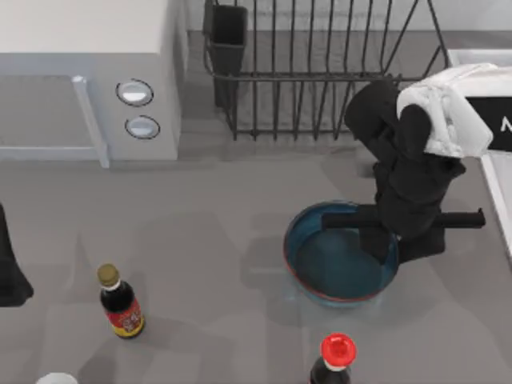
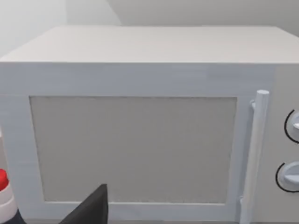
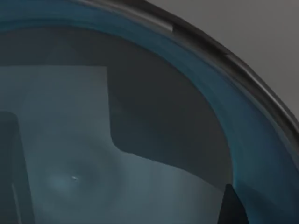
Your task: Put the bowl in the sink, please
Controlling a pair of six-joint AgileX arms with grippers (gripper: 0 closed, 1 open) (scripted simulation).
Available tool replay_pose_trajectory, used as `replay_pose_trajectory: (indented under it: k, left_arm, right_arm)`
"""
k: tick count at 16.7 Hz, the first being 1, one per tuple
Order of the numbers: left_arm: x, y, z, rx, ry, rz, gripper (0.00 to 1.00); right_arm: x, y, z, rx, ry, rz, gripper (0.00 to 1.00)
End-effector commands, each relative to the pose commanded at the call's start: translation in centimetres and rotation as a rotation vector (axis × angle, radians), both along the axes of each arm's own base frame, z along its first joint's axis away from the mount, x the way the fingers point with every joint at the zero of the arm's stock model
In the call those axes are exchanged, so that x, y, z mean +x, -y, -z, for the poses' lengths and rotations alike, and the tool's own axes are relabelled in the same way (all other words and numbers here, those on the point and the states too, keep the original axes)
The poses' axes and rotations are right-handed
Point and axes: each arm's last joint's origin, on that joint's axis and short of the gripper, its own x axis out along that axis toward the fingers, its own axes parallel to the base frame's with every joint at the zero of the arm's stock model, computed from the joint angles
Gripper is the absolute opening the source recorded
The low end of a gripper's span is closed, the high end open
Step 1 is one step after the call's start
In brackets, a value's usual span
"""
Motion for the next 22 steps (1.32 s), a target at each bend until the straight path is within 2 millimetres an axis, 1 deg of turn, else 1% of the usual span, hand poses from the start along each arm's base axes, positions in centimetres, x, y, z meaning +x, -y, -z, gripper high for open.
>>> replay_pose_trajectory:
  k: [1, 3, 6, 10, 12, 13, 16, 19, 22]
  left_arm:
    - [0.0, 0.0, 0.0, 0.0, 0.0, 0.0, 1.0]
    - [0.0, 0.0, 0.0, 0.0, 0.0, 0.0, 1.0]
    - [0.0, 0.0, 0.0, 0.0, 0.0, 0.0, 1.0]
    - [0.0, 0.0, 0.0, 0.0, 0.0, 0.0, 1.0]
    - [0.0, 0.0, 0.0, 0.0, 0.0, 0.0, 1.0]
    - [0.0, 0.0, 0.0, 0.0, 0.0, 0.0, 1.0]
    - [0.0, 0.0, 0.0, 0.0, 0.0, 0.0, 1.0]
    - [0.0, 0.0, 0.0, 0.0, 0.0, 0.0, 1.0]
    - [0.0, 0.0, 0.0, 0.0, 0.0, 0.0, 1.0]
  right_arm:
    - [0.1, -0.1, -0.3, 0.001, 0.001, -0.001, 0.0]
    - [0.5, -0.4, -1.9, 0.003, 0.006, 0.0, 0.0]
    - [1.0, -0.7, -5.8, -0.003, -0.003, 0.001, 0.0]
    - [0.5, -0.4, -11.8, -0.013, -0.023, 0.001, 0.0]
    - [0.2, -0.1, -14.1, -0.005, -0.008, 0.001, 0.0]
    - [0.0, 0.0, -14.7, -0.001, -0.002, 0.0, 0.0]
    - [0.0, 0.0, -14.9, 0.0, 0.0, 0.0, 0.0]
    - [0.0, 0.0, -14.7, 0.006, -0.001, -0.001, 0.0]
    - [0.7, 0.9, -13.7, 0.068, 0.022, 0.01, 0.0]
